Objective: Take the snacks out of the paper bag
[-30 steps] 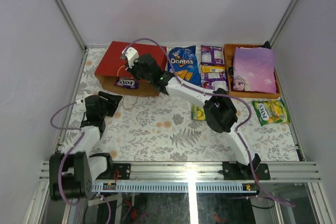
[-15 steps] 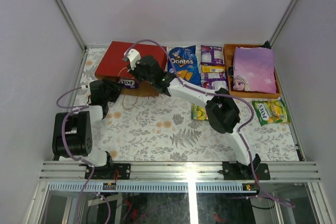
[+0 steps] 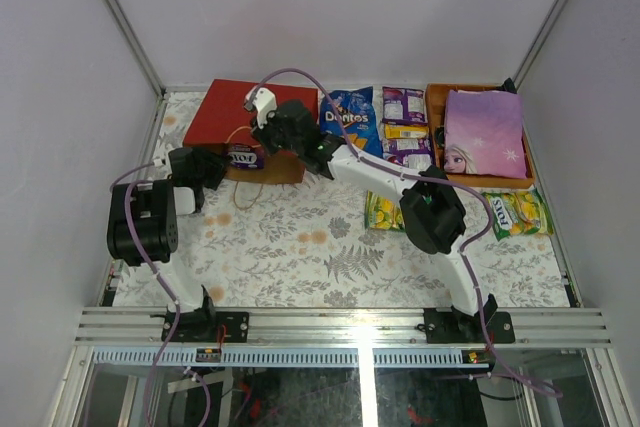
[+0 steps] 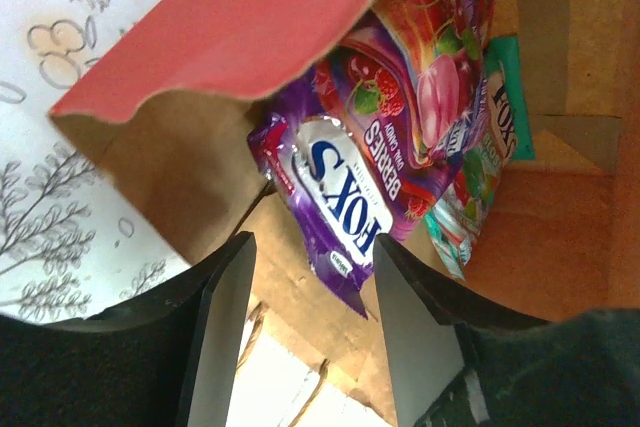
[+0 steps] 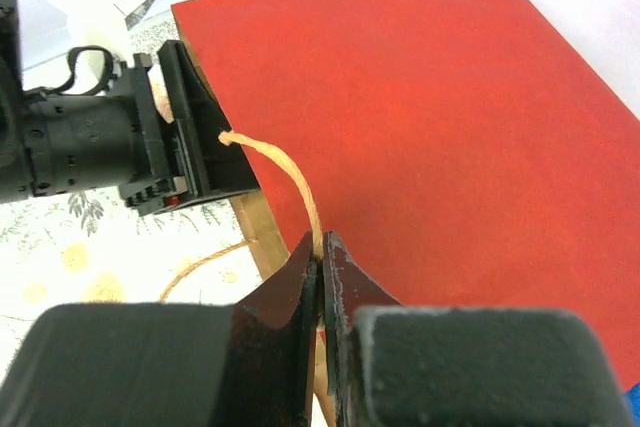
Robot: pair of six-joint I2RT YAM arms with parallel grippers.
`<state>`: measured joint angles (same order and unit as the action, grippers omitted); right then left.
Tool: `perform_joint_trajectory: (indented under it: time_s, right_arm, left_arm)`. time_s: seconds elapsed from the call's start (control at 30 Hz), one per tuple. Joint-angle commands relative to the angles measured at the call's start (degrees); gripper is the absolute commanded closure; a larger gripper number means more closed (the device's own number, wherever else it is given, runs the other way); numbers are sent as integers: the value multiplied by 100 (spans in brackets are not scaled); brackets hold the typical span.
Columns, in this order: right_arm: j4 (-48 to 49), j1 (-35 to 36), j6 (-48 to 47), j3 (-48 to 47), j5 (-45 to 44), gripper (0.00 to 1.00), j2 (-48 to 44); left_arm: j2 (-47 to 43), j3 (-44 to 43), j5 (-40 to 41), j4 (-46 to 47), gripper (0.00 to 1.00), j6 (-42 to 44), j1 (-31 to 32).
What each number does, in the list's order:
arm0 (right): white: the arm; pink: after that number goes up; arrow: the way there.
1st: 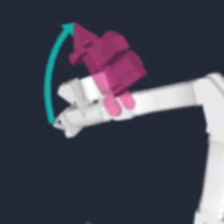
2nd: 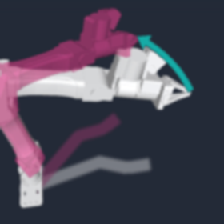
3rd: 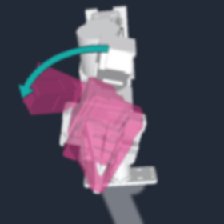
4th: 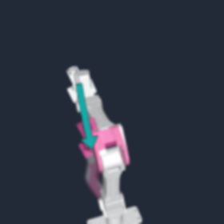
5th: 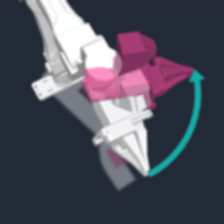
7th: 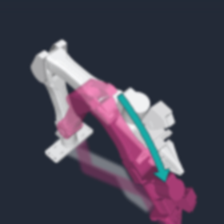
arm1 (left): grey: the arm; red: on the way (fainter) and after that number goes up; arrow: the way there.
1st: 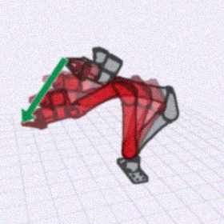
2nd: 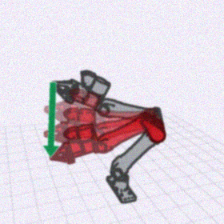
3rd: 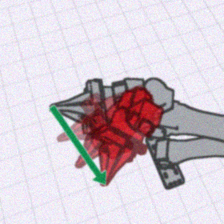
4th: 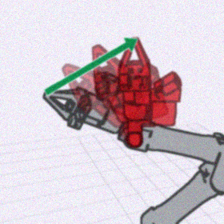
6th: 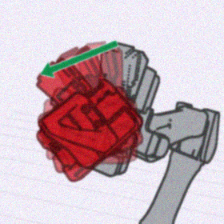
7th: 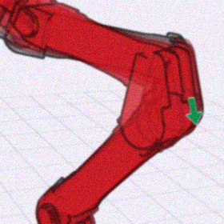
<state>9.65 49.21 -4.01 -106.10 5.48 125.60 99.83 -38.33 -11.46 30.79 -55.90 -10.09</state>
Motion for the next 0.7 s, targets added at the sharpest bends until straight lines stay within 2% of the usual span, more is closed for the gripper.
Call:
perform_joint_trajectory:
  time_s: [0.0,0.1,0.13,0.17,0.23,0.27,0.3,0.33,0.37,0.43,0.5,0.67]
  right_arm:
    - [-333,-57,400,-638,319,100,-226]
    - [-608,-86,424,-921,717,88,-111]
    - [-626,-124,469,-966,1028,91,-87]
    - [-557,-208,555,-971,1532,94,-71]
    - [-106,-428,1138,-876,2554,87,-42]
    - [304,-534,1564,-719,2894,79,-41]
    - [887,-629,2027,-443,3146,57,-65]
    - [1446,-728,2520,-222,3404,45,-79]
    - [1747,-809,2742,-153,3724,47,-51]
    - [1442,-876,2553,-222,3878,70,-34]
    - [1459,-861,2347,72,3488,97,-231]
    - [1382,-861,2116,513,2635,100,-618]
  left_arm:
    - [279,-269,-272,535,51,-8,-59]
    - [373,-354,-375,543,51,-16,-63]
    - [394,-377,-403,543,51,-17,-64]
    - [385,-379,-423,543,51,-17,-59]
    - [381,-404,-456,532,51,3,-58]
    - [369,-416,-471,514,52,22,-63]
    - [356,-428,-481,487,52,48,-63]
    - [342,-427,-482,435,52,68,-61]
    - [336,-419,-467,429,52,89,-56]
    - [305,-411,-410,391,52,132,-60]
    - [314,-426,-379,338,52,180,-59]
    - [368,-477,-359,314,52,185,-67]
